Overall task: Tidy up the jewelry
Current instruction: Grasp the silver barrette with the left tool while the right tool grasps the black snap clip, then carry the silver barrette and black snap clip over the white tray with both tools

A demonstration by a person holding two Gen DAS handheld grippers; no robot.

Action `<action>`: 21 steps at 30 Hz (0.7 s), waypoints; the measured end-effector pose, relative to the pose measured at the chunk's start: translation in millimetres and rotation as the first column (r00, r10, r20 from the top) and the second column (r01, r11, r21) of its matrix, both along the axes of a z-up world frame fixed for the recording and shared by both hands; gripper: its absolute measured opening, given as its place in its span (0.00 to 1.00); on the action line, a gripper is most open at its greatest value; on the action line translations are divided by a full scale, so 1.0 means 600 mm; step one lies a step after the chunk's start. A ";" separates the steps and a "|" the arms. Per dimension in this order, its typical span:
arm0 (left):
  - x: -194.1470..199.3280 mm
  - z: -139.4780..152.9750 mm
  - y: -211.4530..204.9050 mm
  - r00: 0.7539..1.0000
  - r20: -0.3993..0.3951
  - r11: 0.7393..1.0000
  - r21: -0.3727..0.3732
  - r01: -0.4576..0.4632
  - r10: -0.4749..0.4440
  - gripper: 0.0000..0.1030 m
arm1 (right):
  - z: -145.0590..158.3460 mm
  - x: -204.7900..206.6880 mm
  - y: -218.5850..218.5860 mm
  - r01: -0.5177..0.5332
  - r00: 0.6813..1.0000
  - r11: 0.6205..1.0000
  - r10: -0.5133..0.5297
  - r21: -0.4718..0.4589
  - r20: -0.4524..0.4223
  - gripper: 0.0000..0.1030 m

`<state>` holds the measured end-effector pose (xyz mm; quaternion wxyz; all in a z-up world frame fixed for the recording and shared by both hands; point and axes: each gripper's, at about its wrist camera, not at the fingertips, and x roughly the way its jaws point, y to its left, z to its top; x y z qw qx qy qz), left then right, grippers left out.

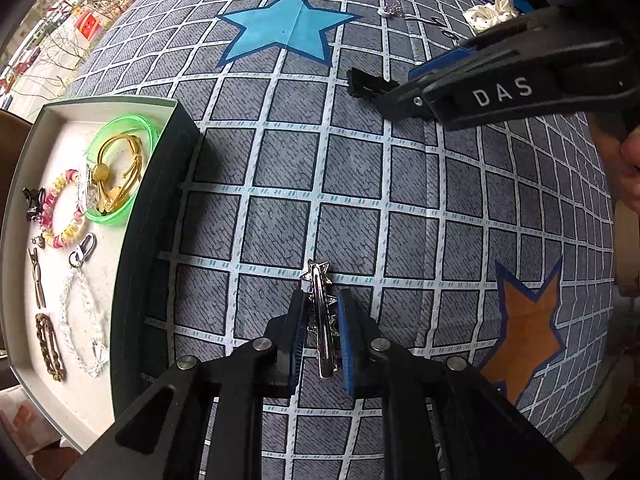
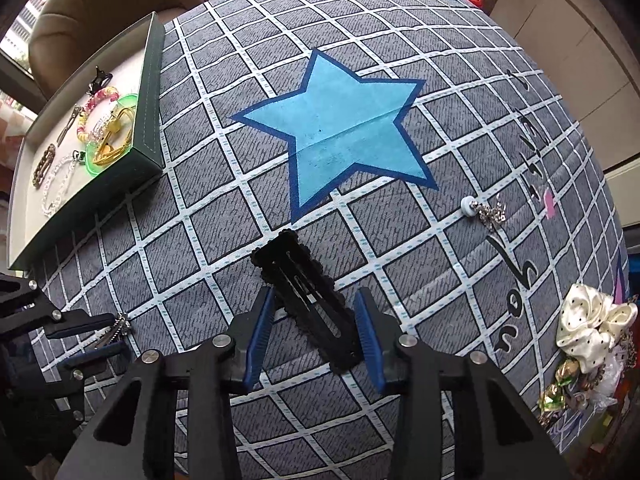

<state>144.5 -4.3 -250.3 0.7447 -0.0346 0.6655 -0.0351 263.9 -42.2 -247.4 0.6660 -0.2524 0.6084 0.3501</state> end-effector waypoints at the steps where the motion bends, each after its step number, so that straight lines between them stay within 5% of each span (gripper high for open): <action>1: -0.001 0.002 0.001 1.000 -0.001 1.000 -0.013 -0.014 0.014 0.22 | 0.000 -0.013 -0.014 0.030 0.999 1.000 -0.030 0.007 -0.012 0.43; 15: -0.059 0.064 0.036 1.000 0.027 0.997 -0.081 -0.009 0.011 0.22 | 0.028 -0.151 -0.125 0.379 0.915 0.921 -0.359 0.087 -0.185 0.42; 21: -0.082 0.109 0.083 0.998 0.062 0.996 -0.093 0.005 0.001 0.22 | 0.056 -0.135 -0.119 0.443 0.887 0.890 -0.418 0.107 -0.197 0.42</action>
